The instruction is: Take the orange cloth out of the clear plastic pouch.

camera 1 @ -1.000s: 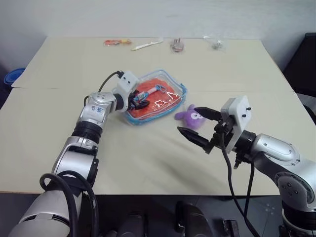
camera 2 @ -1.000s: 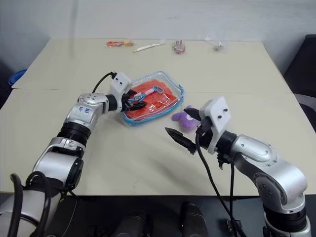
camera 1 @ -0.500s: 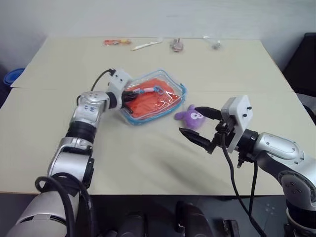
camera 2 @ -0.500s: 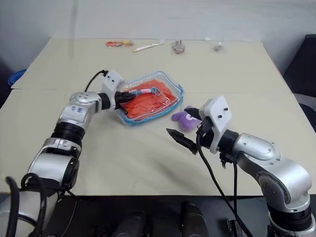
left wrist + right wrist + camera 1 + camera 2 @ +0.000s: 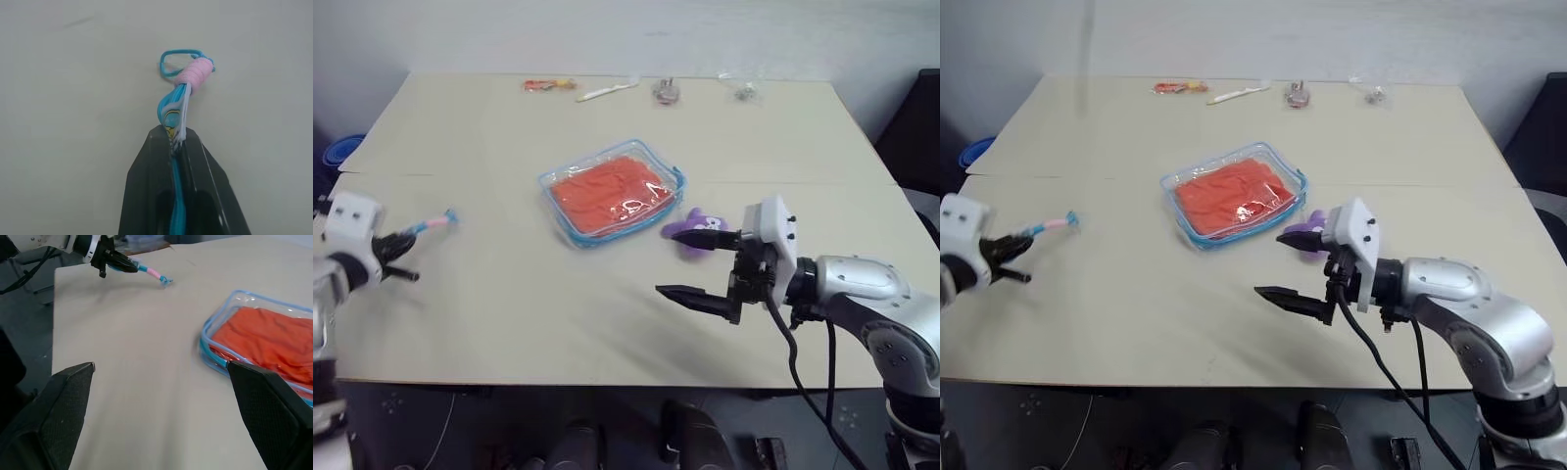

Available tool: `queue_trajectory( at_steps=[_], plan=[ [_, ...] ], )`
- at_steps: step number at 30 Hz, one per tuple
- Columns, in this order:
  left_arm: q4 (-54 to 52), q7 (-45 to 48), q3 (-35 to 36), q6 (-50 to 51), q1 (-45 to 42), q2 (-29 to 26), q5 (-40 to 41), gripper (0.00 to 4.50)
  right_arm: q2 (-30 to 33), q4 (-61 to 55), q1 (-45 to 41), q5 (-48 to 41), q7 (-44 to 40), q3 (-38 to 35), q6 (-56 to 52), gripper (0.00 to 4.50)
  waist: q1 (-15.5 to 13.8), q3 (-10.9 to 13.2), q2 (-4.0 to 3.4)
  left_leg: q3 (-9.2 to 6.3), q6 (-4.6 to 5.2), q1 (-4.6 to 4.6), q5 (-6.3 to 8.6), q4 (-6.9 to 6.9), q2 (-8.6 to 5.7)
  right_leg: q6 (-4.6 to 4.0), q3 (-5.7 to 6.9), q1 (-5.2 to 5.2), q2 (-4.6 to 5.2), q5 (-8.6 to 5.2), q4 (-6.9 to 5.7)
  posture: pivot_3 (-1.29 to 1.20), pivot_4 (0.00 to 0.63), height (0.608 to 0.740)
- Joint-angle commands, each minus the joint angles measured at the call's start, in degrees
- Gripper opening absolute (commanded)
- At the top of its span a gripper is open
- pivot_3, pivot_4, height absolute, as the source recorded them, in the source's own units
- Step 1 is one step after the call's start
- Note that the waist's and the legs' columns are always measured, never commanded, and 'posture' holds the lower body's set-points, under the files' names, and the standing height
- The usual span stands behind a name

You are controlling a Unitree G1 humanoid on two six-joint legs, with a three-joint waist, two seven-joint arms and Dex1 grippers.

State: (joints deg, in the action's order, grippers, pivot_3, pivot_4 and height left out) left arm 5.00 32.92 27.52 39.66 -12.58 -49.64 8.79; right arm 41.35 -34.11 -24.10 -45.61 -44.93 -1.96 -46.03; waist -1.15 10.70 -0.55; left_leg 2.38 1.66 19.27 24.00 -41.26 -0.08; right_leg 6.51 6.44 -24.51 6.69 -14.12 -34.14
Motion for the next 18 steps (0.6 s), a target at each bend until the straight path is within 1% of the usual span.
queue_trajectory(
  at_steps=[1, 5, 9, 12, 13, 15, 16, 18],
  plan=[
    [-5.9, -1.7, 4.8, 1.2, 3.8, 0.7, 1.2, 0.75, 0.3, 1.8, -1.9, 1.0, -2.9, 1.0, 2.4, 4.5, -0.2, 0.0, 0.01, -0.01, -0.01, 0.01, 0.0, 0.0, 0.03, 0.0, 0.03, 0.0, -0.02, 0.0, 0.01, 0.0, 0.15, 0.74],
    [-10.2, -2.8, 7.5, 2.8, 7.6, 1.8, 2.2, 1.96, 0.3, 3.4, -3.0, 1.6, -5.3, 2.0, 3.3, 4.5, -0.1, 0.0, 0.03, -0.05, -0.02, 0.03, 0.01, 0.01, 0.03, 0.0, 0.05, 0.0, 0.0, 0.0, 0.03, 0.0, 0.15, 0.74],
    [-12.0, -3.4, 8.5, 3.5, 9.4, 1.2, 2.3, 3.22, 0.5, 4.0, -3.7, 2.0, -6.8, 2.2, 3.7, 4.5, 0.0, 0.0, 0.02, -0.02, -0.03, -0.01, 0.01, 0.05, 0.04, 0.0, 0.04, -0.01, -0.02, 0.0, 0.03, 0.0, 0.15, 0.74],
    [-13.3, -1.4, 10.2, 4.4, 9.9, 0.0, 4.2, 4.18, 0.6, 4.1, -3.8, 2.3, -7.3, 1.9, 3.7, 4.5, 0.1, 0.0, 0.03, 0.0, -0.04, 0.0, 0.02, 0.06, 0.06, 0.0, 0.05, -0.02, -0.03, 0.0, 0.04, 0.0, 0.15, 0.74],
    [-14.0, -0.1, 11.6, 4.6, 8.9, -0.3, 6.2, 4.46, 0.8, 3.9, -3.6, 2.4, -7.3, 1.7, 3.6, 4.5, 0.0, 0.0, 0.03, 0.01, -0.04, 0.0, 0.02, 0.06, 0.06, 0.0, 0.05, -0.02, -0.03, 0.0, 0.04, 0.0, 0.15, 0.74],
    [-15.9, 2.1, 15.2, 8.2, 3.1, -0.6, 13.8, 4.46, 1.2, 3.5, -3.0, 2.3, -7.3, 0.9, 3.4, 4.5, -0.2, 0.0, 0.04, 0.0, -0.04, 0.01, 0.02, 0.06, 0.07, -0.01, 0.05, -0.02, -0.02, 0.0, 0.04, 0.0, 0.15, 0.74],
    [-16.9, 3.4, 15.4, 10.2, -0.2, -1.2, 17.6, 4.46, 1.4, 3.2, -2.6, 2.3, -7.1, 0.6, 3.3, 4.5, -0.3, 0.0, 0.08, -0.03, -0.04, 0.02, 0.02, 0.03, 0.06, -0.01, 0.06, -0.02, 0.0, 0.0, 0.03, 0.0, 0.15, 0.74],
    [-19.8, 7.3, 10.9, 11.3, -4.9, -3.0, 22.0, 4.46, 1.9, 2.6, -1.7, 2.2, -6.4, -0.2, 2.9, 4.5, -0.5, -0.1, 0.2, -0.2, -0.04, 0.12, 0.02, -0.08, 0.02, -0.01, 0.19, 0.03, 0.06, 0.0, 0.02, 0.0, 0.15, 0.74]
  ],
)
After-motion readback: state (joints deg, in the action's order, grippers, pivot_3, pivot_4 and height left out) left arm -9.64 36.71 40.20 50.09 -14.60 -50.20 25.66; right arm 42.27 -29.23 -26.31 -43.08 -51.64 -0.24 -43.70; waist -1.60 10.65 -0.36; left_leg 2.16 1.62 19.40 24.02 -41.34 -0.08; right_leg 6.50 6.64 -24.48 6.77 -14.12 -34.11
